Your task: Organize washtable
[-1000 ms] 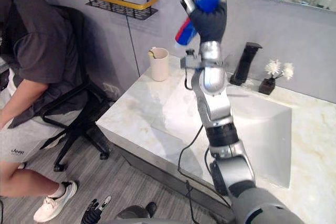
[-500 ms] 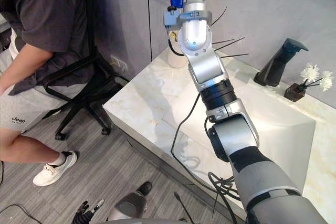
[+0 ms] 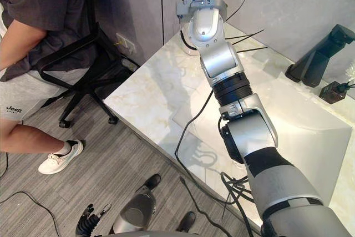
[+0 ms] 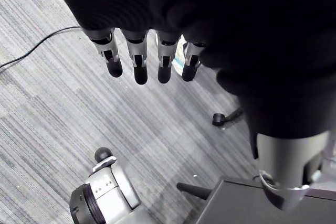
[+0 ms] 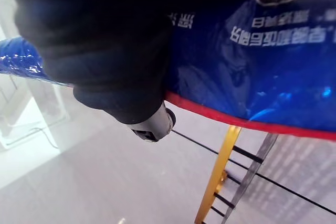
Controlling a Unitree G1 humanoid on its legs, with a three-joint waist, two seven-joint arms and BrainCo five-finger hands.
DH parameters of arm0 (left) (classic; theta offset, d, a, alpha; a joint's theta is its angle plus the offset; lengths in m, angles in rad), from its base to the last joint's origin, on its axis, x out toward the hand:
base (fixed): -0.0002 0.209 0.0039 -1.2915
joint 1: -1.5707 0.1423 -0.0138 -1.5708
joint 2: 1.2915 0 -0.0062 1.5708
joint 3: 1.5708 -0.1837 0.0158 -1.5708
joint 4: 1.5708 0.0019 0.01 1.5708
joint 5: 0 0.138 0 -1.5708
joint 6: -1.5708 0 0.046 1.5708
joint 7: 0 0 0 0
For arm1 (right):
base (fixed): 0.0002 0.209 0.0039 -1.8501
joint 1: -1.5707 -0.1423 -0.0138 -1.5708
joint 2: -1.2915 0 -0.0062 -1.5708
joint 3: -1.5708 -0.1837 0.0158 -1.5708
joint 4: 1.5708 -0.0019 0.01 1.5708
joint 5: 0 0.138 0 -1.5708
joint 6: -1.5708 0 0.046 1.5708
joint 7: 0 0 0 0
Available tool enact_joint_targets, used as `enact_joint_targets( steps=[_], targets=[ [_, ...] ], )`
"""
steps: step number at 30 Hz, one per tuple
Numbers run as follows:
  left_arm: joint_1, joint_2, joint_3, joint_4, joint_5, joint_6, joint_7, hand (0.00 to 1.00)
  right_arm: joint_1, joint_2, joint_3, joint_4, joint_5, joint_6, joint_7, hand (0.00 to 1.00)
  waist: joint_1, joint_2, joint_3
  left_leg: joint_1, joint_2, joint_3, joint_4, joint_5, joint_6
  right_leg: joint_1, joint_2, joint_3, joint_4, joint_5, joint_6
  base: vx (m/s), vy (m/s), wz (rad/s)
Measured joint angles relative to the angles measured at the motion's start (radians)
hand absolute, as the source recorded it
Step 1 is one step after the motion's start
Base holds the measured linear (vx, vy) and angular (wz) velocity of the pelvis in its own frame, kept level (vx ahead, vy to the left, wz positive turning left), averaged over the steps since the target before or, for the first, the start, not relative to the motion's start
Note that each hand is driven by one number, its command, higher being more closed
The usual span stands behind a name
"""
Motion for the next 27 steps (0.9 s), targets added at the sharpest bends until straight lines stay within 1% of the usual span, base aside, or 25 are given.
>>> enact_joint_targets(
  steps=[3, 8, 12, 14, 22, 23, 27],
  targets=[
    [-0.003, 0.000, -0.001, -0.001, -0.002, -0.004, 0.000, 0.00, 0.000, -0.017, -0.004, 0.001, 0.018, 0.000, 0.000, 1.00, 0.000, 0.001, 0.020, -0.001, 0.006, 0.000, 0.001, -0.001, -0.001, -0.003, 0.004, 0.001, 0.000, 0.001, -0.001, -0.01, 0.012, -0.06],
    [-0.004, 0.001, -0.009, 0.000, -0.008, -0.003, 0.000, 0.00, 0.000, -0.053, -0.006, 0.005, 0.030, 0.000, 0.000, 1.00, -0.002, 0.009, 0.030, -0.031, -0.002, -0.029, 0.011, -0.002, -0.003, -0.013, 0.008, -0.028, -0.003, 0.001, -0.001, 0.02, 0.010, 0.14],
    [-0.004, 0.003, -0.019, 0.012, -0.008, -0.002, 0.000, 0.00, -0.034, -0.049, -0.004, 0.058, 0.044, -0.001, 0.005, 1.00, 0.001, 0.010, 0.040, -0.041, -0.004, -0.029, 0.014, -0.002, -0.003, -0.021, 0.007, -0.032, -0.003, 0.001, -0.001, 0.04, 0.016, 0.04],
    [-0.004, 0.003, -0.021, 0.013, -0.009, -0.002, 0.000, 0.00, -0.043, -0.049, -0.005, 0.059, 0.049, -0.001, 0.005, 1.00, 0.000, 0.010, 0.050, -0.041, -0.004, -0.029, 0.015, -0.002, -0.003, -0.021, 0.007, -0.031, -0.003, 0.001, -0.001, 0.00, 0.000, 0.00],
    [-0.004, 0.004, -0.026, 0.022, -0.009, -0.002, 0.001, 0.00, -0.043, -0.049, -0.006, 0.067, 0.057, -0.001, 0.001, 1.00, 0.001, 0.010, 0.051, -0.050, -0.005, -0.032, 0.015, -0.002, -0.003, -0.029, 0.007, -0.035, -0.003, 0.001, -0.001, 0.00, 0.002, 0.00],
    [-0.004, 0.004, -0.026, 0.025, -0.010, -0.002, 0.001, 0.00, -0.043, -0.049, -0.006, 0.067, 0.057, -0.001, 0.001, 0.00, 0.001, 0.010, 0.051, -0.050, -0.005, -0.033, 0.015, -0.002, -0.003, -0.028, 0.006, -0.035, -0.003, 0.001, -0.001, 0.00, 0.000, 0.00],
    [-0.004, 0.003, -0.028, 0.031, -0.028, -0.001, 0.001, 0.00, -0.043, -0.039, -0.024, 0.067, 0.063, -0.001, 0.000, 0.00, 0.001, 0.010, 0.051, -0.050, -0.006, -0.034, 0.016, -0.002, -0.003, -0.027, 0.006, -0.036, -0.002, 0.001, -0.001, 0.00, 0.000, 0.00]
  ],
)
